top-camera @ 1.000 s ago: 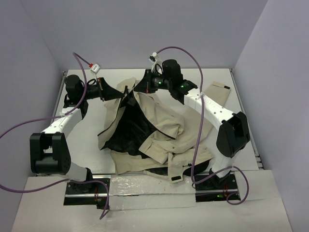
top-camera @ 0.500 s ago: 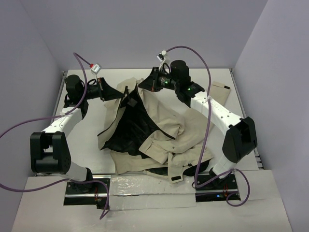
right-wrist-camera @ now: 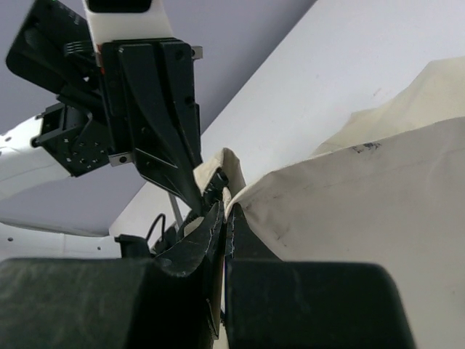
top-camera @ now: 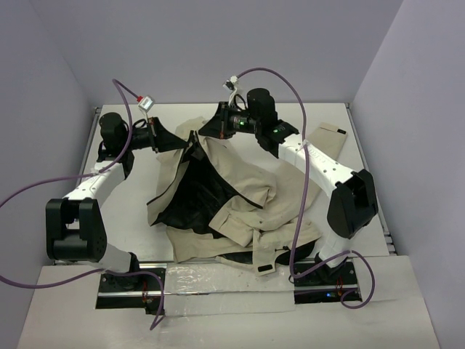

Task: Zip up the jacket

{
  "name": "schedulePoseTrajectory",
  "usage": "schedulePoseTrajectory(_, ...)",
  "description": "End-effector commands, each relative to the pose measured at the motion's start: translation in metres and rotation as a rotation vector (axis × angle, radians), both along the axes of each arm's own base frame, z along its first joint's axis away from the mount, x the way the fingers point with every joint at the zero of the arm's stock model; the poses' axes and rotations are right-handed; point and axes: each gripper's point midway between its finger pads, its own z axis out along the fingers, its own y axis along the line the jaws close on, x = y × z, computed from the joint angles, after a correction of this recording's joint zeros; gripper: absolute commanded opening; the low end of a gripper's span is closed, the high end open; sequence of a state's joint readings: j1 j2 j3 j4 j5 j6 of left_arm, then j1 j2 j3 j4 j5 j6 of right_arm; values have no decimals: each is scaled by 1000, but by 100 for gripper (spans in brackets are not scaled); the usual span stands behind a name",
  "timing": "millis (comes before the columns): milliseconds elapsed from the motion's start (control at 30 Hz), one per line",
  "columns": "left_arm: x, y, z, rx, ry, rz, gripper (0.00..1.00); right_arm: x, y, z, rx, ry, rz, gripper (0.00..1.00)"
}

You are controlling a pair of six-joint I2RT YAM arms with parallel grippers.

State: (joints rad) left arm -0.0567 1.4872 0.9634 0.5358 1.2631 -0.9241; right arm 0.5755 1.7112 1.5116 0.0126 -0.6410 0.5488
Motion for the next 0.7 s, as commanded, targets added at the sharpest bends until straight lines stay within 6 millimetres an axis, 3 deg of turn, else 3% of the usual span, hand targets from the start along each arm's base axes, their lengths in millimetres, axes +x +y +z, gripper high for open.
schedulePoseTrajectory(0,-8,-2,27,-4,-133,-38,0,1,5,24,37,-83,14,0)
schedulePoseTrajectory(500,-5,-2,28,-3,-146,-22,0,-2,8,3,1,-33,11,0)
schedulePoseTrajectory(667,-3,-2,26,0,-146,-18,0,-12,8,-4,-15,-17,23,0)
